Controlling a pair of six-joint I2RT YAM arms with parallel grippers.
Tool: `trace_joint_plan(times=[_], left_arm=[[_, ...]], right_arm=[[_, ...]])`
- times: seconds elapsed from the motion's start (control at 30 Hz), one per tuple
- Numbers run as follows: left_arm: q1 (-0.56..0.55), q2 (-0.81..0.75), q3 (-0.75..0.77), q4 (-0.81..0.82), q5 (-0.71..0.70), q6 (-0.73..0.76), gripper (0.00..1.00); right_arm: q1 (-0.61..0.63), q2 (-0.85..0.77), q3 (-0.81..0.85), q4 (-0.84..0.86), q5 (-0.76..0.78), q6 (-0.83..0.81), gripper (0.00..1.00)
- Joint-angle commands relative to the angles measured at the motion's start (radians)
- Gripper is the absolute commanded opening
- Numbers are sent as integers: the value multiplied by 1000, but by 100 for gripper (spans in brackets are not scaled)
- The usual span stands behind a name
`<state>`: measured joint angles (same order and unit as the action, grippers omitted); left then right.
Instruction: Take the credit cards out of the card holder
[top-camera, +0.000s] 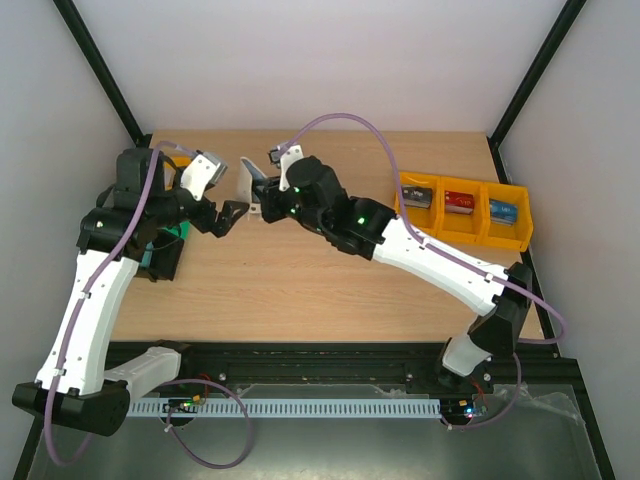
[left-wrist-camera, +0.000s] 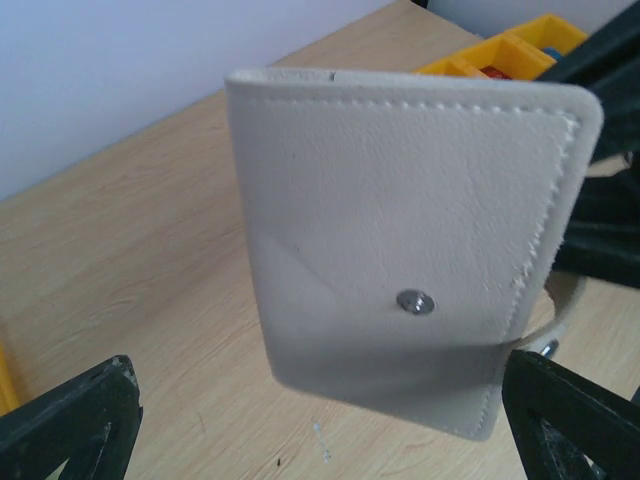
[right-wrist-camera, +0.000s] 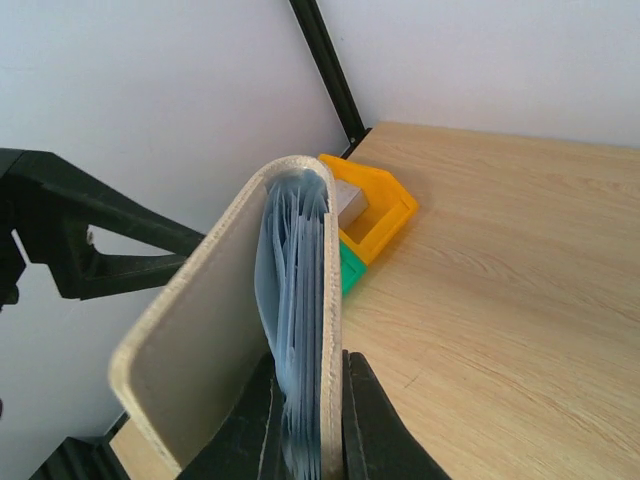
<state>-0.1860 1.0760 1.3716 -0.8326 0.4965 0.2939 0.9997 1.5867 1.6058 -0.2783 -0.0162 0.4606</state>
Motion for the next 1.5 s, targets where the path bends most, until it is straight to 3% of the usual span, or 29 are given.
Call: trace_joint_plan(times=[0.0,0.13,0.33,0.57,0.73,0.87,1.07,1.13,1.2,1.47], left_arm=[[-5,9,15,49,0,-51,99],[-6,16,6,71,-10,-69,100],[-6,12,-4,106,-150,-84,100],[-4,19,90,37,82,-56,99],[-6,30,109,30,128,-57,99],[-6,29,78,43,52,-48,100],[-6,25,41,80,-189,-35,99],[-5,21,39,80,-242,-24,96],[2,11,41,72,-249,-16,87],[51,-29,62,-12,-2,25,61]], right_arm=[[40,24,93,-23,135,4,2],[57,60,129,-48,99,-8,2],[57,50,138,-62,105,-18,2],[57,79,156,-84,104,-19,2],[56,83,164,-73,62,-10,2],[56,74,168,-62,42,-5,2],[56,50,159,-38,-9,-25,2],[56,39,155,-36,-16,-47,2],[55,23,147,-34,-28,-72,2],[28,-54,94,-7,-223,-191,2]])
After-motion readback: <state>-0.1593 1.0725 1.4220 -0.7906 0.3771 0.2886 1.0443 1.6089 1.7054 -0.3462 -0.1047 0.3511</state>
